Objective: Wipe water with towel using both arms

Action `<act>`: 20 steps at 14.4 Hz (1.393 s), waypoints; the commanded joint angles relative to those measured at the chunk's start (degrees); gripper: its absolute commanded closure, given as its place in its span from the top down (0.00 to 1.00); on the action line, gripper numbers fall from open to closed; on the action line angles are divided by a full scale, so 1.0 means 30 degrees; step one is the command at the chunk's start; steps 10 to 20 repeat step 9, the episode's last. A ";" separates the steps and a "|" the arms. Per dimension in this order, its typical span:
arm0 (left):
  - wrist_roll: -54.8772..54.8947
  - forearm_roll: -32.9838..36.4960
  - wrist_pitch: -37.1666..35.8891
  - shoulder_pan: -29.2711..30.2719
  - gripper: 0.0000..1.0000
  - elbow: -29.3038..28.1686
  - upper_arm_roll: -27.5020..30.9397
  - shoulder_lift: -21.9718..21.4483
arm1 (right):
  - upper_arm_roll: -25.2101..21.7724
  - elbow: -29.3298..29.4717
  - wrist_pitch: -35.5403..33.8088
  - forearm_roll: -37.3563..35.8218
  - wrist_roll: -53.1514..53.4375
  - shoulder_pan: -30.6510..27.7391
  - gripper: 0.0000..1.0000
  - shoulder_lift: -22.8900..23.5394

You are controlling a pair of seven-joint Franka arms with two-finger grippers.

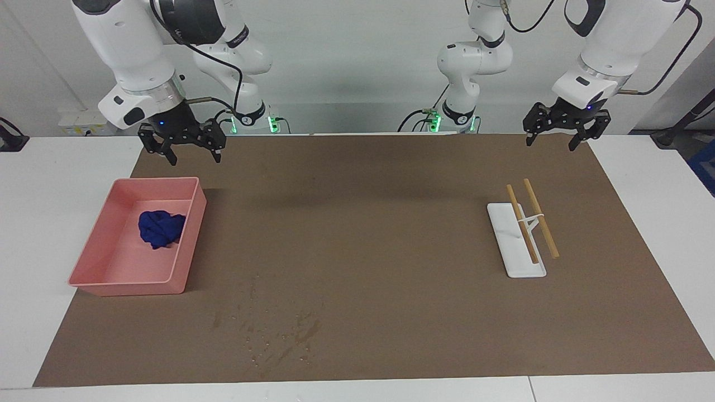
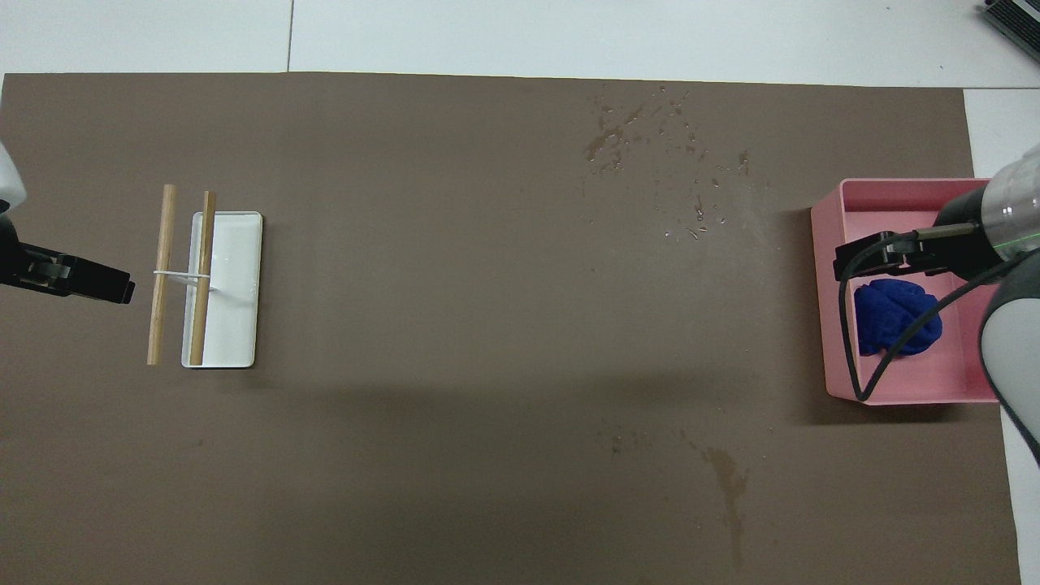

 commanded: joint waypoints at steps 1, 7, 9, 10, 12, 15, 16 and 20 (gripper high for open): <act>0.0090 0.0017 0.0328 0.0121 1.00 -0.0659 -0.0024 -0.0562 | 0.0087 -0.0359 0.0452 0.0135 0.0277 -0.0233 1.00 -0.0241; 0.0090 0.0017 0.0299 0.0121 1.00 -0.0659 -0.0024 -0.0562 | 0.0087 -0.0359 0.0452 0.0048 0.0219 -0.0496 1.00 -0.0270; 0.0090 0.0017 0.0299 0.0121 1.00 -0.0659 -0.0024 -0.0562 | 0.0087 -0.0359 0.0452 0.0047 0.0189 -0.0526 1.00 -0.0241; 0.0090 0.0017 0.0299 0.0121 1.00 -0.0659 -0.0024 -0.0562 | 0.0087 -0.0359 0.0452 0.0047 0.0189 -0.0526 1.00 -0.0241; 0.0090 0.0017 0.0299 0.0121 1.00 -0.0659 -0.0024 -0.0562 | 0.0087 -0.0359 0.0452 0.0047 0.0189 -0.0526 1.00 -0.0241; 0.0090 0.0017 0.0299 0.0121 1.00 -0.0659 -0.0024 -0.0562 | 0.0087 -0.0359 0.0452 0.0047 0.0189 -0.0526 1.00 -0.0241; 0.0090 0.0017 0.0299 0.0121 1.00 -0.0659 -0.0024 -0.0562 | 0.0087 -0.0359 0.0452 0.0047 0.0189 -0.0526 1.00 -0.0241; 0.0090 0.0017 0.0299 0.0121 1.00 -0.0659 -0.0024 -0.0562 | 0.0087 -0.0359 0.0452 0.0047 0.0189 -0.0526 1.00 -0.0241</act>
